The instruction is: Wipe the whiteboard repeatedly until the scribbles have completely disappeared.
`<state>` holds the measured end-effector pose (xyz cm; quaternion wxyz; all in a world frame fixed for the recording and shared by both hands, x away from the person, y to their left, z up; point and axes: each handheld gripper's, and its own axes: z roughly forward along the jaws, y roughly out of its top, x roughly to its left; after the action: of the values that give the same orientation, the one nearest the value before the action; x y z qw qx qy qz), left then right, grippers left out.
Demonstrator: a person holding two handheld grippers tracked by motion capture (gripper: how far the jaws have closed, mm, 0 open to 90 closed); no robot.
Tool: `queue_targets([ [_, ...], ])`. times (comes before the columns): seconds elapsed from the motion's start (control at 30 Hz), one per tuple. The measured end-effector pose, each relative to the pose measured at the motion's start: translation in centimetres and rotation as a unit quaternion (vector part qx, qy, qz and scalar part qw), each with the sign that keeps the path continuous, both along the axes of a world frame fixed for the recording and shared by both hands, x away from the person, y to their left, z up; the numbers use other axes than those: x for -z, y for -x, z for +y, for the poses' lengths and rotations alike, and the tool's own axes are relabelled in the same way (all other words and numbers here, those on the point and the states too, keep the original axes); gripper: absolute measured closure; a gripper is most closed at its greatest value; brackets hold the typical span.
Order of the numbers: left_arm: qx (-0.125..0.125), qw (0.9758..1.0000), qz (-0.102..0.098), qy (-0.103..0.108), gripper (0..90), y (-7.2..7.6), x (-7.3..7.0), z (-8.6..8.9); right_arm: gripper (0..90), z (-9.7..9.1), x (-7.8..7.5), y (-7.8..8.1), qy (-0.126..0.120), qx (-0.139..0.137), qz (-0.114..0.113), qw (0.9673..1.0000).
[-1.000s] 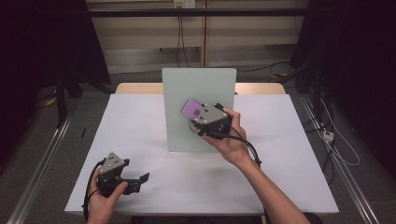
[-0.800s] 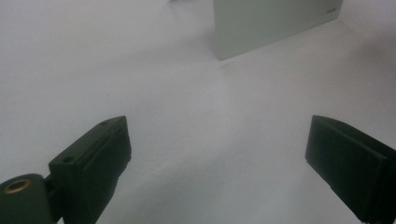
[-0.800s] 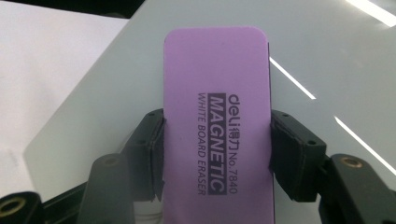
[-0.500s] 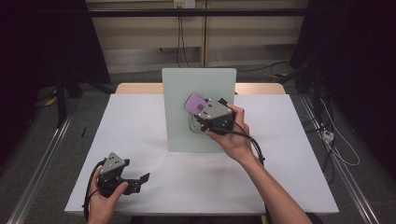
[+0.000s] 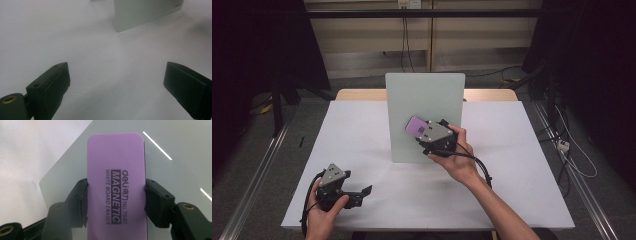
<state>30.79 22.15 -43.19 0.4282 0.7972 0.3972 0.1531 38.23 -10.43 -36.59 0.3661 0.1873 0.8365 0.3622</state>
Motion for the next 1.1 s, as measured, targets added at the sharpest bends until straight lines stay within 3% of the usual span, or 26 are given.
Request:
queue_targets([
  [0.6, 0.002, 1.0000, 0.004, -0.004, 6.8, -0.1, 0.1, -0.1, 41.8, 1.1, 3.3, 1.0, 0.019, -0.025, 0.042, 0.9986],
  [0.93, 0.002, 1.0000, 0.004, -0.004, 6.8, -0.1, 0.1, -0.1, 41.9, 1.2, 3.5, 1.0, 0.020, -0.027, 0.046, 0.9984],
  [1.1, -0.001, 1.0000, 0.005, -0.003, 6.8, -0.1, 0.1, -0.1, 41.9, 0.4, 2.4, 0.8, 0.012, -0.015, 0.036, 0.9992],
])
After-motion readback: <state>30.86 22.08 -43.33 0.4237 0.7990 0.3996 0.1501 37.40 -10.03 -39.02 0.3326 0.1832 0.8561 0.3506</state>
